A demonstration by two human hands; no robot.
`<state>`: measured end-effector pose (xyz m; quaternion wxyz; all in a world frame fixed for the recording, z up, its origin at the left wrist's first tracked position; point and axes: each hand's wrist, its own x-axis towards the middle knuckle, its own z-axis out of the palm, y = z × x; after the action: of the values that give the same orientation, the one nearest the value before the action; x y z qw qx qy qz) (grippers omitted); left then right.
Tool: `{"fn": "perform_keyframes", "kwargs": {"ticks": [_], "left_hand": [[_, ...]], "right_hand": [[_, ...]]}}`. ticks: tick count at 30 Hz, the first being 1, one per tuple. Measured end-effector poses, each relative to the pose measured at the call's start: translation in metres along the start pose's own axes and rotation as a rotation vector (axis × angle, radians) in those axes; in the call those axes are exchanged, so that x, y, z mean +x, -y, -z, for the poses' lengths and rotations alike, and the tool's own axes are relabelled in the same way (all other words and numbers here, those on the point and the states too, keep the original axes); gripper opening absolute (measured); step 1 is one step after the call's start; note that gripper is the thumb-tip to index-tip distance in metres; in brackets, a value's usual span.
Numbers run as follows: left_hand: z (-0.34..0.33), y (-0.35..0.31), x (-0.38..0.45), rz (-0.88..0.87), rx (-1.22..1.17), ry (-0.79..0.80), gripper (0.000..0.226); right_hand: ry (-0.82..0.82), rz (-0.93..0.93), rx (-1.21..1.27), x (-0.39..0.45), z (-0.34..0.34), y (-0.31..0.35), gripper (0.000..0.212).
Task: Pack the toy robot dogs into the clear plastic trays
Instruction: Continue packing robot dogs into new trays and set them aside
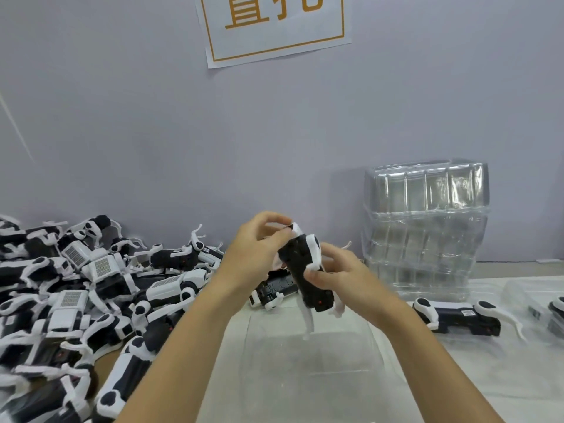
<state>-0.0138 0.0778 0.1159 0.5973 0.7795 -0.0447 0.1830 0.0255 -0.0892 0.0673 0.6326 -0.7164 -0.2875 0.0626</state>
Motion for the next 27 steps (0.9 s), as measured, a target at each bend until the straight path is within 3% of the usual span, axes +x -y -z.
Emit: {"fn": "perform_keyframes", "kwargs": {"ticks": [3,6,11,13,16,18,24,27], "left_hand": [[0.013,0.014,-0.01,-0.08,0.057,-0.068,0.014],[0.015,0.031,-0.021,-0.134,-0.044,-0.102,0.022],[0.011,0.046,-0.021,-0.07,-0.13,-0.096,0.037],[0.012,0.049,-0.021,-0.05,-0.128,-0.024,0.034],[0.022,0.056,-0.021,-0.03,-0.136,0.08,0.012],[0.03,0.066,-0.021,-0.021,-0.072,0.073,0.009],[0.02,0.114,-0.026,0.214,0.07,-0.016,0.023],[0.01,0.127,-0.031,0.361,-0.115,-0.061,0.038]], "right_hand": [[-0.065,0.02,-0.109,0.002,-0.002,0.004,0.022],[-0.06,0.048,-0.201,0.003,-0.004,0.009,0.026],[0.006,0.09,-0.403,0.0,-0.002,0.013,0.033],[0.036,0.089,-0.454,-0.001,0.0,0.013,0.034],[0.068,0.021,-0.417,-0.001,0.002,0.012,0.024],[0.07,-0.003,-0.444,-0.001,0.004,0.012,0.018],[0.006,0.04,-0.542,0.002,0.003,0.01,0.019],[0.06,-0.007,-0.575,0.003,0.0,0.007,0.025]]}}
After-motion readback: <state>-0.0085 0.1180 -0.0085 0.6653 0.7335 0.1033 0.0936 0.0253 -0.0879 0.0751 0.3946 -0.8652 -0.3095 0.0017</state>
